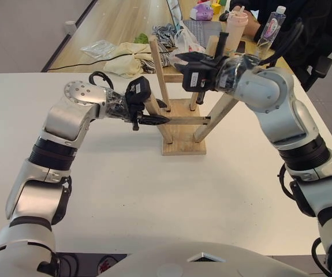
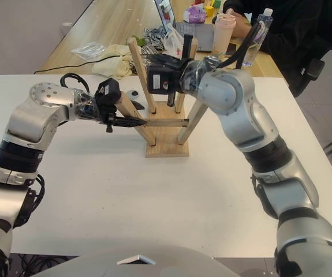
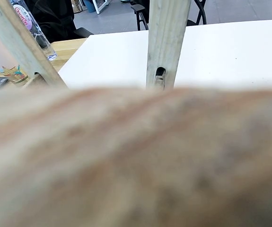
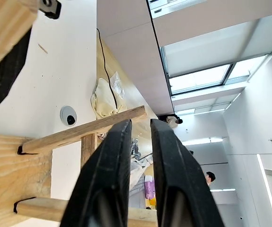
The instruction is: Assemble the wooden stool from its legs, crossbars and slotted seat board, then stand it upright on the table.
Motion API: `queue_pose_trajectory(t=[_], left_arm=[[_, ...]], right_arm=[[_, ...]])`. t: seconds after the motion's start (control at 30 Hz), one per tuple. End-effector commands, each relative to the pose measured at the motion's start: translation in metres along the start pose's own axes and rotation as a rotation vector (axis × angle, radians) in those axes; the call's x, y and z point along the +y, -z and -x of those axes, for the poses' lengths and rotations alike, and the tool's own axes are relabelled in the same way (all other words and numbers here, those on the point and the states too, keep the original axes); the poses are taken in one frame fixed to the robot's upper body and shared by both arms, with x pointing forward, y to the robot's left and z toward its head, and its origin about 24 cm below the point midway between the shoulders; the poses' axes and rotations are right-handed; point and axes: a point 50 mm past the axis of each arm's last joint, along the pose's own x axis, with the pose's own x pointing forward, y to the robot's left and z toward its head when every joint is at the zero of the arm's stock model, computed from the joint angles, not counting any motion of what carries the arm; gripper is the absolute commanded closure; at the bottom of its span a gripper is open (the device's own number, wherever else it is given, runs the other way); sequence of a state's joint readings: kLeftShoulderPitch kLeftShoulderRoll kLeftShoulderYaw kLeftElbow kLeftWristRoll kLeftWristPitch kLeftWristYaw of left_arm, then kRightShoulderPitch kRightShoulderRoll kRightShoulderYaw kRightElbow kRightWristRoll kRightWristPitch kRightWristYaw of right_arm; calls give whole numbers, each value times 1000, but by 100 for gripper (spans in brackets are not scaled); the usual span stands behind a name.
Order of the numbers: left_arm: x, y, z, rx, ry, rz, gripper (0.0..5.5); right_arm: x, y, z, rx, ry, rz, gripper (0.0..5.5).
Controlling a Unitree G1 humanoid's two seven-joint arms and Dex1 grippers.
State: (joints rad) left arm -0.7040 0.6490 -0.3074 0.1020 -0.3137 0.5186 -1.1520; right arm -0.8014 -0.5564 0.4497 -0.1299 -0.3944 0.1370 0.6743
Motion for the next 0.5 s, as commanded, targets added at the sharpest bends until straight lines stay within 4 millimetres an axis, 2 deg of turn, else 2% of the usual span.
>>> queue_pose_trajectory(t=[0.03, 0.27, 0.37, 0.43, 0.5], left_arm=[[-13, 46, -19, 167, 32, 172, 345], [-12, 38, -22, 162, 39, 152, 345], [-9, 18, -31, 174, 65, 45, 345], [-11, 4, -40, 162, 100, -12, 347], [-16, -1, -49, 153, 131, -40, 347]], right_arm=[[25, 4, -3, 60, -161, -19, 550], [87, 10, -1, 120, -463, -134, 550], [130, 20, -1, 160, -596, -267, 550], [144, 21, -1, 165, -637, -315, 550], [153, 20, 0, 163, -667, -342, 550]])
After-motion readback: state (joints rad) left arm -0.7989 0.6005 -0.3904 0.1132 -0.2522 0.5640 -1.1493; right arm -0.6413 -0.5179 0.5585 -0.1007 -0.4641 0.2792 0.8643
